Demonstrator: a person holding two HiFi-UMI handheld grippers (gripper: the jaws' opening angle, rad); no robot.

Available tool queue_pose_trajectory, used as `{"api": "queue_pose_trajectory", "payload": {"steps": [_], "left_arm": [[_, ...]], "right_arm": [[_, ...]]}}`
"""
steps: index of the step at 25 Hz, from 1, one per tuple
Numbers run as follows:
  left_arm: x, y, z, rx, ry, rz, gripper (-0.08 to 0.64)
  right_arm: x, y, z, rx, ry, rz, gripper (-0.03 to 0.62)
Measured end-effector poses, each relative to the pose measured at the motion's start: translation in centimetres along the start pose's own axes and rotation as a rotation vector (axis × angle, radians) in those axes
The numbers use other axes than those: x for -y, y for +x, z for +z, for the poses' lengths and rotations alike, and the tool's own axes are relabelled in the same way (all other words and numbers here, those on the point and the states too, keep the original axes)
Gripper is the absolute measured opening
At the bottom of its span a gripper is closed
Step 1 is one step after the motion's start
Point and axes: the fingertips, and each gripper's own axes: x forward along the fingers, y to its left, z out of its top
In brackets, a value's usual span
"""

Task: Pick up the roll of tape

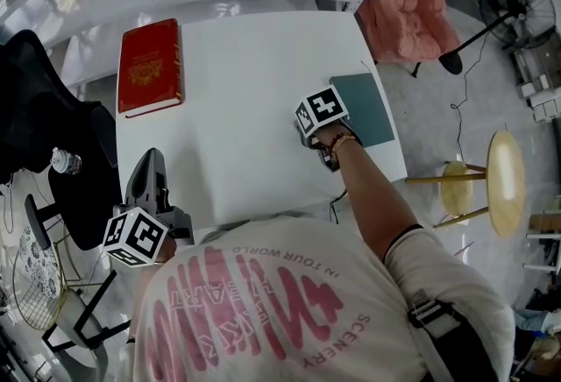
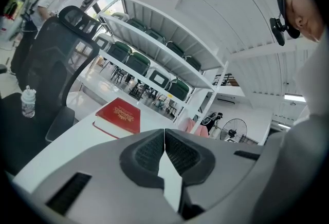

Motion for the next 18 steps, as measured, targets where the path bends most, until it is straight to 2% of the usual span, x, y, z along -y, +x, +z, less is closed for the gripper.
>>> {"api": "queue_pose_trajectory", "payload": {"steps": [18], "left_arm": [[-0.2, 1.2, -0.4, -0.012, -0.02, 0.0, 0.025]], "right_arm": [[0.9, -0.5, 1.0, 0.153, 0.134, 0.02, 0.077]]}}
